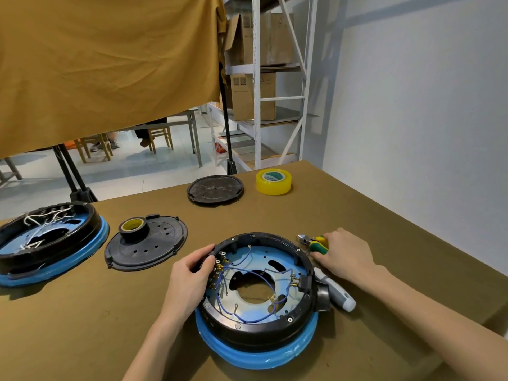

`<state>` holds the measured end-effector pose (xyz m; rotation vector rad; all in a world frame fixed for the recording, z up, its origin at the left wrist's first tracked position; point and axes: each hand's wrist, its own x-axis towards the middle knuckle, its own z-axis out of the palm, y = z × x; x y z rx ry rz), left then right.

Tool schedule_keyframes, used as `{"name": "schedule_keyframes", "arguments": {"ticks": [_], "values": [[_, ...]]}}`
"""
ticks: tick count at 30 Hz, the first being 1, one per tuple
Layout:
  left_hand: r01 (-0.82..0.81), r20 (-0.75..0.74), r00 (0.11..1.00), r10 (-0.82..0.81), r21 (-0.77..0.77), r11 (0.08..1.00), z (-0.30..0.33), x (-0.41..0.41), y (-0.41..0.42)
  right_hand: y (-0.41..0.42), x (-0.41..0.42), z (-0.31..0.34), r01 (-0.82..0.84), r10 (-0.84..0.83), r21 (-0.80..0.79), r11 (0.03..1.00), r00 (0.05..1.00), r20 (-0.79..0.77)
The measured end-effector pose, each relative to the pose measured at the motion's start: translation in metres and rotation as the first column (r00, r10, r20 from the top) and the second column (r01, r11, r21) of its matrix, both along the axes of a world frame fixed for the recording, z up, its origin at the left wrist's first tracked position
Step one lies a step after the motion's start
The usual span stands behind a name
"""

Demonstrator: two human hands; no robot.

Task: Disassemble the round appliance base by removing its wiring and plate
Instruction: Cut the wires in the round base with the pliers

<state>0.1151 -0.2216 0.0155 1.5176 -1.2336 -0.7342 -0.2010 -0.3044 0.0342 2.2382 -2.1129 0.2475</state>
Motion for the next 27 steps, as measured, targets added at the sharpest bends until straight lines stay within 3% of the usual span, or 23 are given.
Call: {"name": "schedule_keyframes", "arguments": {"ticks": [6,11,16,27], "values": [[-0.016,-0.05,0.999,0.015,-0.006,1.0,-0.001,-0.001,0.001,0.012,0.006,0.024,-0.016,0.016,-0.099,0.995,1.0,0.0],[-0.028,-0.099,0.995,0.027,-0.005,1.0,0.0,-0.004,0.003,0.036,0.039,0.048,-0.251,0.245,-0.015,0.968,0.926,0.288],[-0.03,-0.142,0.989,0.028,-0.014,0.999,-0.001,-0.007,0.005,0.052,0.072,0.046,-0.403,0.404,-0.069,0.913,0.915,0.009],[0.001,-0.168,0.986,-0.007,-0.038,0.999,-0.004,-0.005,0.006,0.052,0.102,0.037,-0.523,0.523,0.0,0.852,0.852,-0.044]]}}
